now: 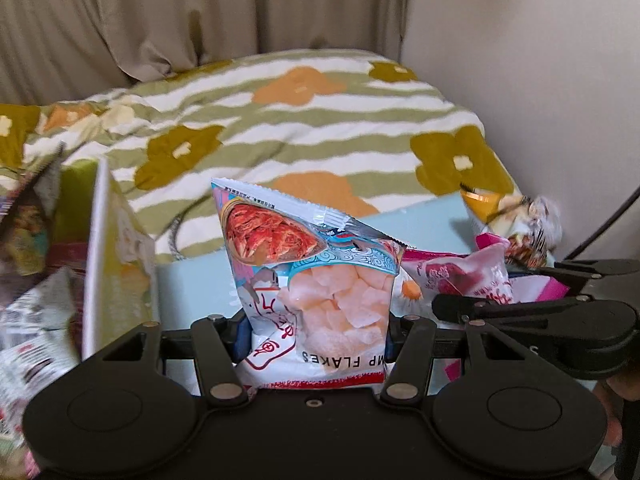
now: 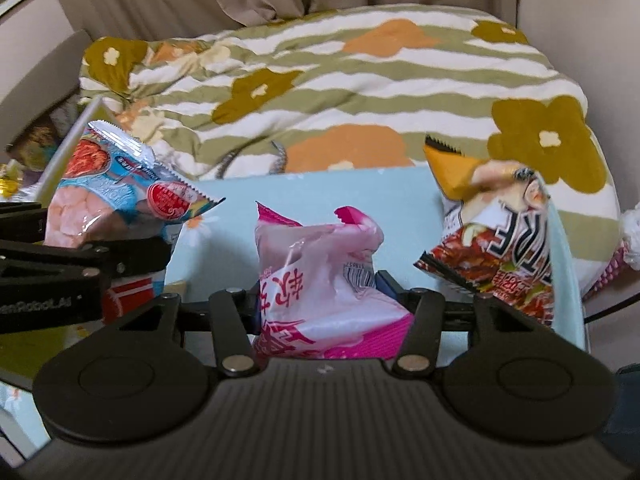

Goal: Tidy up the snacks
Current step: 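Carry both bags to the yellow box and release them inside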

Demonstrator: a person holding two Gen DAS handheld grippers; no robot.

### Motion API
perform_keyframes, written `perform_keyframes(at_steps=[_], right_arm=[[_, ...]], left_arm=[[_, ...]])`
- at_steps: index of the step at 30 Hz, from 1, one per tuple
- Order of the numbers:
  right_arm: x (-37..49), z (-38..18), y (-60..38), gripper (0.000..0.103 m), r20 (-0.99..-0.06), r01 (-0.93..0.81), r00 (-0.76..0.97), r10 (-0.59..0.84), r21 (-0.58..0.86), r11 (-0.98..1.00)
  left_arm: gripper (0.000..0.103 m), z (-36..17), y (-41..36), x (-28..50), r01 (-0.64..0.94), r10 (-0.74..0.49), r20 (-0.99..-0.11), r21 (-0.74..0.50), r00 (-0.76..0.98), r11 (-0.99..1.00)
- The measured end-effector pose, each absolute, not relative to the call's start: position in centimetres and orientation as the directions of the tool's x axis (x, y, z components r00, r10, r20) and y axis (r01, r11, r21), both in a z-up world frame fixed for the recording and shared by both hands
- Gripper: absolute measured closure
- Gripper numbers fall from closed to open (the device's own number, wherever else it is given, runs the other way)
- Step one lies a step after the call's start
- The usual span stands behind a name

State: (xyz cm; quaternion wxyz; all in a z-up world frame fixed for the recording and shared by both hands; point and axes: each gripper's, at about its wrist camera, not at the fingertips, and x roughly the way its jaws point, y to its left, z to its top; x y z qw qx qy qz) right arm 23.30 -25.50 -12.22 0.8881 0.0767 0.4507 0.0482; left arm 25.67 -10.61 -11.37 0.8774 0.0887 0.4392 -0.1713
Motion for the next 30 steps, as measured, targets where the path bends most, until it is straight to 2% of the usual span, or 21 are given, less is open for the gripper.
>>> perform_keyframes(at_steps=[7,18,24,30], right_arm=[[21.4,-6.9,-24.5,0.036,-0.739,-0.108,0.641,0.210,0.183,0.977],[20.3,0.7,-17.4,0.036,-0.625,-0.365,0.674,0.393,0.181,0.913],[20.2,3.2,-11.9,0.036,-0.560,-0.394,0.700,0.444,0.216,0.893],[21.0,3.0,-5.7,0.036,-0.579,-0.365,0.698,0.422,0.219,0.905]], left_arm=[[0.043,-7.0,-9.4,22.1,0.268,-0.183,-0.735,-0.002,0.653,0.963],[0.043,-0.7,-2.1,18.2,0.027,-0.002,-0.659,0.028,0.752,0.999],[0.042,1.4,4.3,18.7,-0.031,0.048,-0.646,0.038,0.761,0.999],[0.042,-0.1,10.4,21.1,-0.024,0.027,-0.700,0.014,0.714,1.000]])
